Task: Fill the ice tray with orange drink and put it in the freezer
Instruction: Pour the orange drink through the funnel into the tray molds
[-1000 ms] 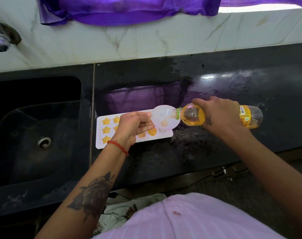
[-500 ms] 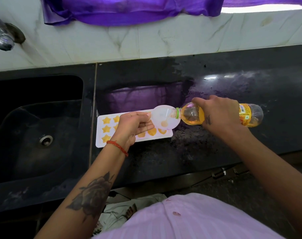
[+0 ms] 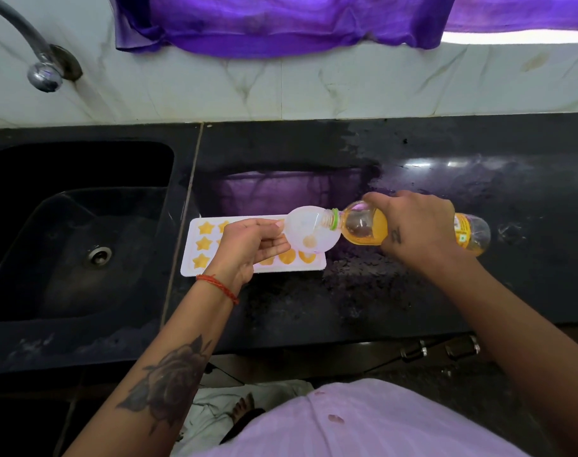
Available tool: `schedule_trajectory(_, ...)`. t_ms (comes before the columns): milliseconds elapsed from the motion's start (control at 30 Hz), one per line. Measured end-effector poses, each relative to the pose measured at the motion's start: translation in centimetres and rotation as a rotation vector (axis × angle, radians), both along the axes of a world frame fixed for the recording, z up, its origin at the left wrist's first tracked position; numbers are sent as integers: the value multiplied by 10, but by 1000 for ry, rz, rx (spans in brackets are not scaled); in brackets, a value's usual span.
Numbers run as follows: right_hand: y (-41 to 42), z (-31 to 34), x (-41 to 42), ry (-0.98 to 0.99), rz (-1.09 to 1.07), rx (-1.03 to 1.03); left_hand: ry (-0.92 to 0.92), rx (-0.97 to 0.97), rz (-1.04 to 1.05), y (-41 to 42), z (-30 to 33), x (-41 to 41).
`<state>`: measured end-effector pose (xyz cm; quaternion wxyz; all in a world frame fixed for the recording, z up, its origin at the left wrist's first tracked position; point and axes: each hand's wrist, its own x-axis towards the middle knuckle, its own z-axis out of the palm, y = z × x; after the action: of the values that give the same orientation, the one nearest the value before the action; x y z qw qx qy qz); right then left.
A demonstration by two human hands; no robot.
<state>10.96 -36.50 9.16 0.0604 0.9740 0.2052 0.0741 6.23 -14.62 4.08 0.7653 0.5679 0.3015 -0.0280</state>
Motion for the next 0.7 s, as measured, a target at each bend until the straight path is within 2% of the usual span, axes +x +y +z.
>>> schedule_trajectory(267, 15, 14, 17, 150, -14, 167, -66, -58, 58, 13, 10, -2)
schedule_trajectory(567, 41, 27, 57, 271, -14, 612, -133, -101, 74, 52, 21, 29)
schedule_trajectory(700, 62, 22, 76, 316, -18, 882, -199, -42, 132, 78, 18, 49)
